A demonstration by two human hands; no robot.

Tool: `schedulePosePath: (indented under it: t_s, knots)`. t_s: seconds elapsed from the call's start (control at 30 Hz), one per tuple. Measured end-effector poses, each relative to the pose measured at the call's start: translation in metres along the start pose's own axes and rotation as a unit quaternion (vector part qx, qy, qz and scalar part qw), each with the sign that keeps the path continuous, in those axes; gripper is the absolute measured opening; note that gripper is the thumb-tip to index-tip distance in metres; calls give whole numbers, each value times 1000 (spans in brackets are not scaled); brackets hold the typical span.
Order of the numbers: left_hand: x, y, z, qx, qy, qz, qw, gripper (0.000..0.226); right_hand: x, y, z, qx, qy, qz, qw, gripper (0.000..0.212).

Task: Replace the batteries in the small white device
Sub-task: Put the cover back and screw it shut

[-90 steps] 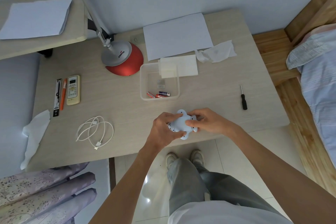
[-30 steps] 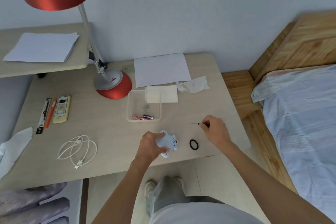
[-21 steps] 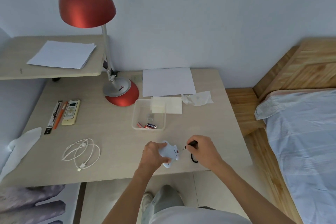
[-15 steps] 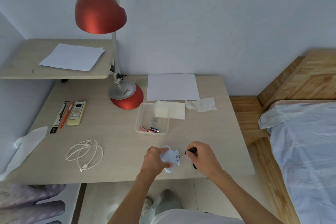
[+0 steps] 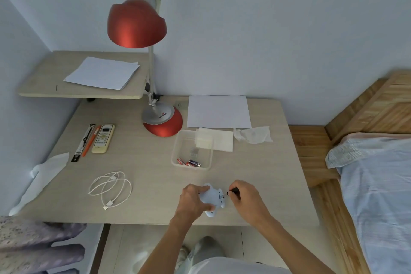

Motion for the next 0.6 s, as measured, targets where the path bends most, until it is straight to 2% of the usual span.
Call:
schedulePosePath:
  t_s: [0.2, 0.6]
  knots:
    - [0, 1, 1, -2, 4, 6, 1000, 87, 16, -5, -8, 18, 4, 12, 1000, 10]
    - [-1, -2, -1, -10, 10, 5, 1000, 88, 3, -4, -1, 16, 49, -4, 999, 11]
Point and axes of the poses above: each hand's wrist, its own y-axis away from the middle knuckle, its own x-axis out of the back of the hand, z = x × y, the point moved 10 cm from there along -y, towards the middle knuckle, and after that the axes turned 9 degrees about -z, right-handed, at the moved point
